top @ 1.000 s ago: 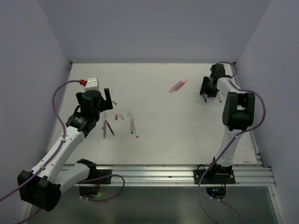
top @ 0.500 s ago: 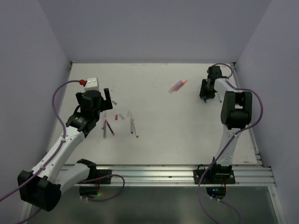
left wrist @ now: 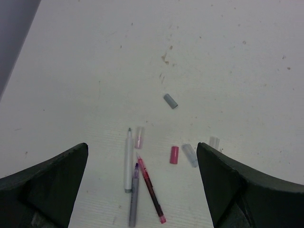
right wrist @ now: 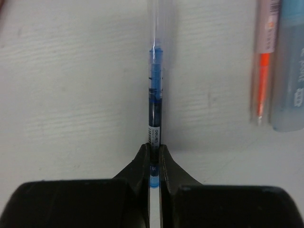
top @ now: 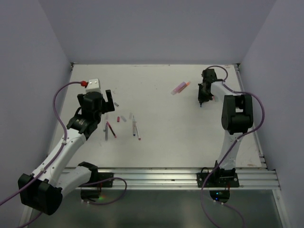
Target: Open the pen caps
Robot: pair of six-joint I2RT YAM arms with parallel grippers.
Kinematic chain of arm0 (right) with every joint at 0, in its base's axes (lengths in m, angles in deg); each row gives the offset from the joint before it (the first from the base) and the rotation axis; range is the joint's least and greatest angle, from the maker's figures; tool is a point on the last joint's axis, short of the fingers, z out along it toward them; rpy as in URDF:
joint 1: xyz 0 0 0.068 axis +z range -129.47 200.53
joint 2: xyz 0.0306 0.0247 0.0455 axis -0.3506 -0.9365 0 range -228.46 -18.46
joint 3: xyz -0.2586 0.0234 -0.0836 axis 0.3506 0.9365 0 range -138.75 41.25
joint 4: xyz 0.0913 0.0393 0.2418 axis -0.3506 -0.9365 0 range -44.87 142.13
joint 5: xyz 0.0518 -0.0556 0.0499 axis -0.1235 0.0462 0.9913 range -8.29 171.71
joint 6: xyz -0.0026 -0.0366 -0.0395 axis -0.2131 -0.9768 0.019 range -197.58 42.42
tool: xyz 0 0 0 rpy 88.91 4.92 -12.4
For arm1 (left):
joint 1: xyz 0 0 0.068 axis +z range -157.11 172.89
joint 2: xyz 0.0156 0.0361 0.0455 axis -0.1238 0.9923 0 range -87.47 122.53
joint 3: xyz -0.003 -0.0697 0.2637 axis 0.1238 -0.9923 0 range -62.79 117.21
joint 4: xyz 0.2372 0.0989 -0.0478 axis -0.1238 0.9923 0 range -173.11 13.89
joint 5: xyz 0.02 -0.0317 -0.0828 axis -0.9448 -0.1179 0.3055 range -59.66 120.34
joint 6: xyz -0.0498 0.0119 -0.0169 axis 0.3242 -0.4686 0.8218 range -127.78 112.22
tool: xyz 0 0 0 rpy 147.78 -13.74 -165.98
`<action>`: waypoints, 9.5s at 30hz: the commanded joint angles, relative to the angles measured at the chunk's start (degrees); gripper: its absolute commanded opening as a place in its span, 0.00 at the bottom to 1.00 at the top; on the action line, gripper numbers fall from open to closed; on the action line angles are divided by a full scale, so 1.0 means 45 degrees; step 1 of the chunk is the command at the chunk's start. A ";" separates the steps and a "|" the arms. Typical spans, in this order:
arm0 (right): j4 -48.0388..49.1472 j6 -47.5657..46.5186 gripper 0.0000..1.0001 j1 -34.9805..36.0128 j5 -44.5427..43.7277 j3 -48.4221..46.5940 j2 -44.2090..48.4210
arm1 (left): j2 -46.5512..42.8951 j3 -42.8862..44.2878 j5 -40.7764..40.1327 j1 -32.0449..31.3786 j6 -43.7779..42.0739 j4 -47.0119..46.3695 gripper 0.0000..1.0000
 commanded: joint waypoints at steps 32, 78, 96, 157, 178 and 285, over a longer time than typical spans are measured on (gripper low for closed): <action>0.7268 0.3642 0.00 1.0001 -0.0438 0.7435 0.9111 | 0.4879 0.3130 0.4650 -0.3661 0.6030 -0.4377 0.84; 0.8537 0.2860 0.32 1.0509 0.0344 0.8470 0.9286 | 0.4997 0.2662 0.3517 -0.3975 0.5464 -0.5236 0.00; 0.9358 0.2724 0.35 1.0391 0.0773 0.7455 0.7939 | 0.3981 0.1177 0.3790 -0.3955 0.5248 -0.6388 0.00; 0.7210 0.4910 0.00 1.0430 0.0480 0.7026 0.4796 | 0.4271 0.0143 0.3123 -0.1065 0.3100 -0.1428 0.06; 0.6741 0.5731 0.00 1.0938 0.0871 0.5463 0.2568 | 0.6169 -0.0269 0.3400 -0.1064 0.3354 -0.1937 0.45; 0.0900 0.2177 0.00 -0.1975 -0.0477 0.0987 0.3872 | -0.0220 0.0140 0.1404 -0.0322 0.0540 -0.0725 1.00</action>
